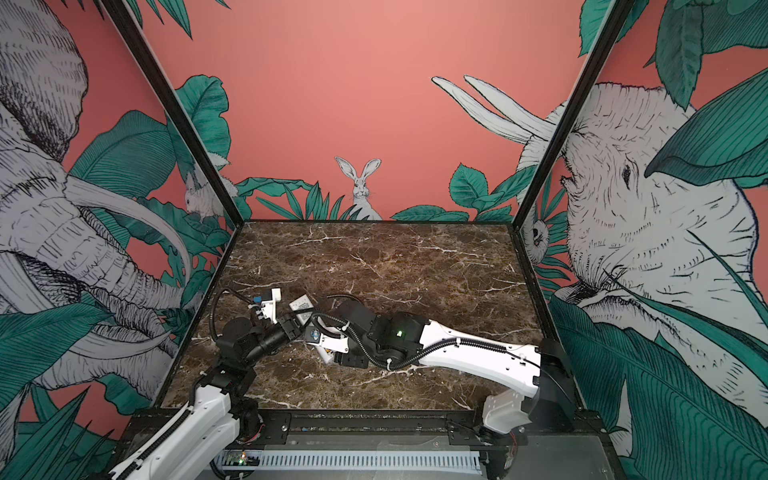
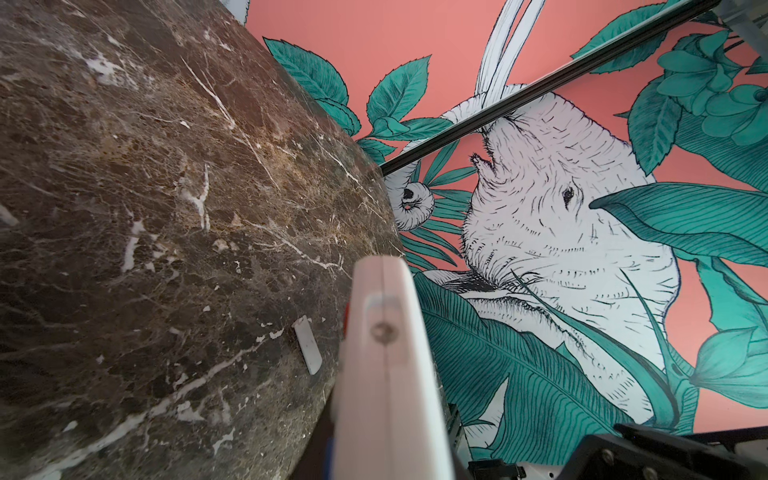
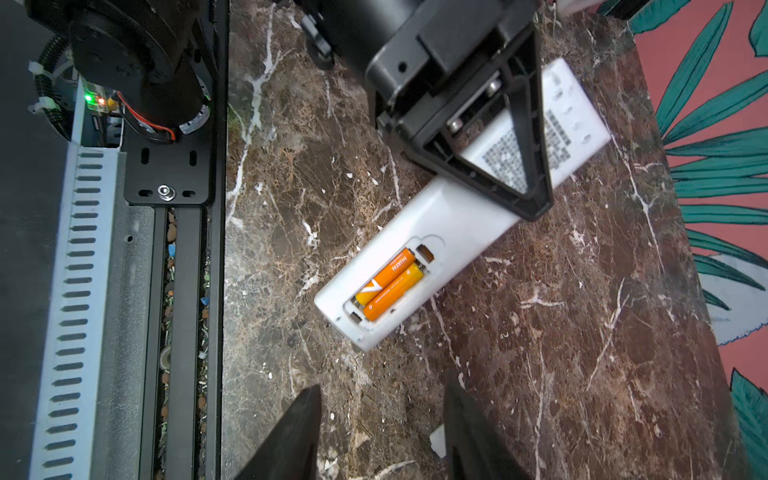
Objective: Load the batteries into the remote control
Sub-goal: 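Move the right gripper away from the remote toward the white cover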
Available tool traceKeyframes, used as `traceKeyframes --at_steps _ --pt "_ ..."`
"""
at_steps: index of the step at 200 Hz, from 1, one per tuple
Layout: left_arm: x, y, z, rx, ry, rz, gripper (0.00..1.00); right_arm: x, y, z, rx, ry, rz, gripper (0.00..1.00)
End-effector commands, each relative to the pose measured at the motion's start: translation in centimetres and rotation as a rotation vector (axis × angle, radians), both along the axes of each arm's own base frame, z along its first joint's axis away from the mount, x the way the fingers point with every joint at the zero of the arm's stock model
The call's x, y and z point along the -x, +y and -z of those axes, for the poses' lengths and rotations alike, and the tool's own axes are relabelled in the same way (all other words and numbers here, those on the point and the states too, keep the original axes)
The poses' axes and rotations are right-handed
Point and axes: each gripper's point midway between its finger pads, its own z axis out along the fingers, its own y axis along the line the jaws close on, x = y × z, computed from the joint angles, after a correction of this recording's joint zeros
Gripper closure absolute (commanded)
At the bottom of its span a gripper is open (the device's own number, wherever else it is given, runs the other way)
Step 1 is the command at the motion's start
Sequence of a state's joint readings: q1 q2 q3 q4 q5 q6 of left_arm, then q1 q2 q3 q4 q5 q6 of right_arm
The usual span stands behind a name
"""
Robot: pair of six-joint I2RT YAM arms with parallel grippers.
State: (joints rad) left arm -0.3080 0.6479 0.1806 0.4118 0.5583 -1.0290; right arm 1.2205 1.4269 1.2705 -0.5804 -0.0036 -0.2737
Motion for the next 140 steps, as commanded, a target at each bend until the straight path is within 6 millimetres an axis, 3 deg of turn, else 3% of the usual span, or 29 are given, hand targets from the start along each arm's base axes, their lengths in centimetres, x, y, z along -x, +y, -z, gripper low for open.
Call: traceKeyframes --at_steps 1,49,95,140 --pt "0.1 0.1 -0.3 0.006 -0.024 -0.011 1.00 -1.7 -1.3 -0.8 -0.033 0.041 0.137 0.47" --pt "0.1 0.2 0.0 -0.020 -0.031 -0.011 1.00 -5.8 -3.5 -0.7 -0.057 0.123 0.368 0.37" --pt "0.2 0.2 -0.1 -0.054 -0.045 -0.006 1.00 -9.4 -6.4 2.7 0.017 0.230 0.600 0.32" --pt "0.4 0.2 0.1 -0.078 -0.051 0.007 1.00 -11.7 -7.9 4.4 0.008 0.307 0.757 0.26"
